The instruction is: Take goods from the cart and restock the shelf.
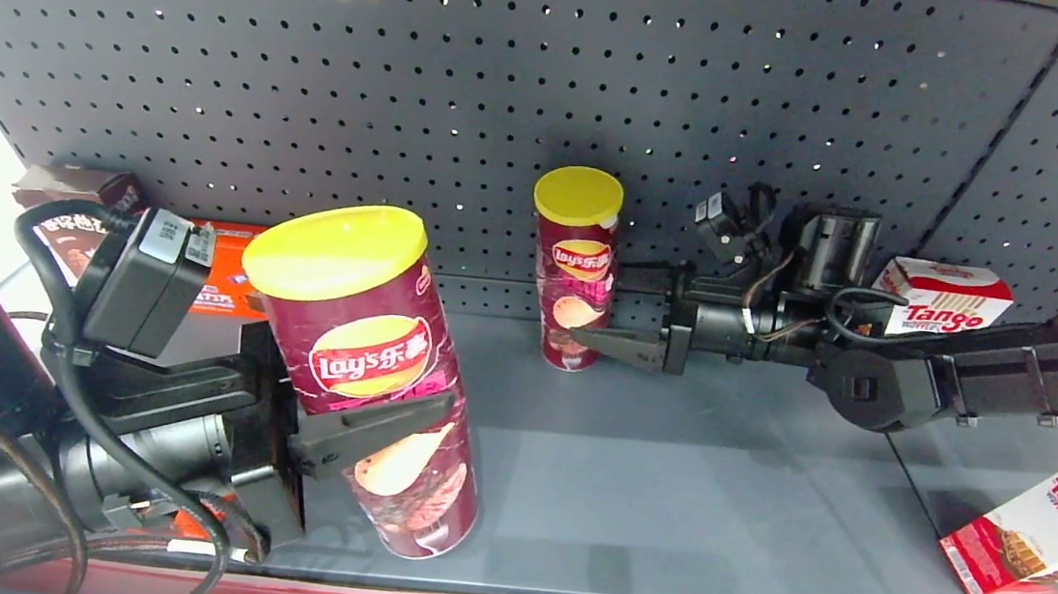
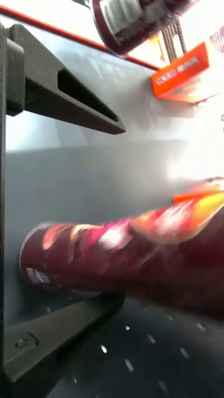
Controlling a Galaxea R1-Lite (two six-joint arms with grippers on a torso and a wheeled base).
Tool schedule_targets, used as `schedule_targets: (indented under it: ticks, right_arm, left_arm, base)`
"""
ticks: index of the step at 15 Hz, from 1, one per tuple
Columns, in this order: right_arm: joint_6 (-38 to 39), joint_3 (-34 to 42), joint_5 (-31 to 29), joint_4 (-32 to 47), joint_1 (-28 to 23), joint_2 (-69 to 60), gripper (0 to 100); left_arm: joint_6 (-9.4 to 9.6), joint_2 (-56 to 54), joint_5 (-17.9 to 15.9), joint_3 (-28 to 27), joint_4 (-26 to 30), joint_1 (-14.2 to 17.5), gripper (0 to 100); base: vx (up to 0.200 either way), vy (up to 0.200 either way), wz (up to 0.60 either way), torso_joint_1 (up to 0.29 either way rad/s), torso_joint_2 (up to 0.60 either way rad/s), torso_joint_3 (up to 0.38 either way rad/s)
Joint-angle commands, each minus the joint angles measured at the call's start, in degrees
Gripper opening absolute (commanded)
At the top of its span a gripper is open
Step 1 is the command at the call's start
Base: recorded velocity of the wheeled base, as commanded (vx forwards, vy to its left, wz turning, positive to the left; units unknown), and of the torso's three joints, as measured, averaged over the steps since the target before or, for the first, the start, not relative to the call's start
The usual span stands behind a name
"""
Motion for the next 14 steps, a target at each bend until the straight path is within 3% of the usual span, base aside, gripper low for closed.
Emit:
schedule_targets:
  ticks: [1,3,4,14]
  right_arm:
    - [-0.1,4.2,-0.1,-1.6,0.4,-1.0,100]
    - [-0.1,5.7,-0.1,-2.3,0.4,-1.6,100]
    - [-0.1,10.0,-0.1,-2.8,0.5,-4.4,100]
    - [-0.1,11.1,-3.7,-3.4,-0.4,-3.9,100]
  left_arm:
    - [-0.02,0.2,0.0,0.1,0.0,0.0,0]
    - [-0.02,0.2,0.0,0.1,0.0,0.0,0]
    - [-0.02,0.1,0.0,0.1,0.0,0.0,0]
    - [-0.02,-0.3,0.0,1.6,-0.2,0.0,0]
  base:
    - [0.0,0.0,0.0,0.0,0.0,0.0]
    - [0.0,0.0,0.0,0.0,0.0,0.0]
    - [0.0,0.0,0.0,0.0,0.0,0.0]
    - [0.0,0.0,0.0,0.0,0.0,0.0]
